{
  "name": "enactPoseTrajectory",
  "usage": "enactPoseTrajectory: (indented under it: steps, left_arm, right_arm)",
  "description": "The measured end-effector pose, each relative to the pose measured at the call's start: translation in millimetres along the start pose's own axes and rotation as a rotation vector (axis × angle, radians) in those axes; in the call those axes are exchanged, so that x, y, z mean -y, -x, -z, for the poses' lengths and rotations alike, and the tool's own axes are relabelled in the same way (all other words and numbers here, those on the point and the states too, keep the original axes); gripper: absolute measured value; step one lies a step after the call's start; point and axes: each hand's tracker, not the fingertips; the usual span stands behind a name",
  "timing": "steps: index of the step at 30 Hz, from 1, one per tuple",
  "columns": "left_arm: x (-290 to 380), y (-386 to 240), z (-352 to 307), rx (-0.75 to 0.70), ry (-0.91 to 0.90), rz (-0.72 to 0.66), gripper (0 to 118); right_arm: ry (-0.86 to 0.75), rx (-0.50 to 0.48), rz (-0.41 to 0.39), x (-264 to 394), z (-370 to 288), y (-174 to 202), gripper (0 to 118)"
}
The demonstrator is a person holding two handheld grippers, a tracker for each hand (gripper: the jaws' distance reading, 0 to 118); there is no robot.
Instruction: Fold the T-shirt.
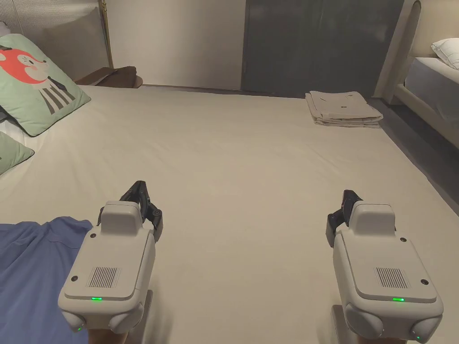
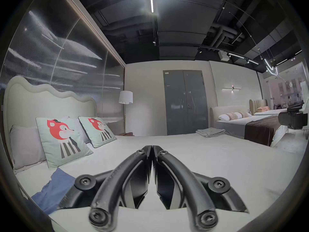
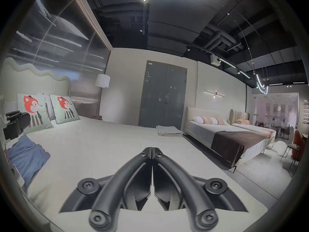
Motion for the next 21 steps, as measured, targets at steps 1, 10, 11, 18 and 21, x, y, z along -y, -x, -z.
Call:
enactPoseTrajectory:
  steps: [1, 10, 11, 18, 21]
  left_arm:
    - [-0.4, 3.3, -0.9, -0.005, 0.0, -0.006, 0]
    - [-4.1, 79.4, -24.7, -0.195, 0.015, 0.028, 0]
    - [-4.9, 90.3, -29.2, -0.221, 0.019, 0.034, 0]
    - [-11.7, 174.1, -77.7, -0.435, 0.041, 0.061, 0]
    - [-14.1, 201.6, -100.0, -0.517, 0.05, 0.079, 0]
  right_arm:
    - [-0.003, -0.012, 0.001, -0.9, 1.1, 3.7, 0]
    - [-0.035, -0.206, 0.011, -14.3, 19.9, 82.1, 0]
    - [-0.038, -0.235, 0.017, -15.7, 21.6, 93.5, 0]
    - [-0.049, -0.438, 0.029, -22.3, 25.6, 180.0, 0]
    - [-0.05, -0.51, 0.033, -24.6, 23.1, 211.8, 0]
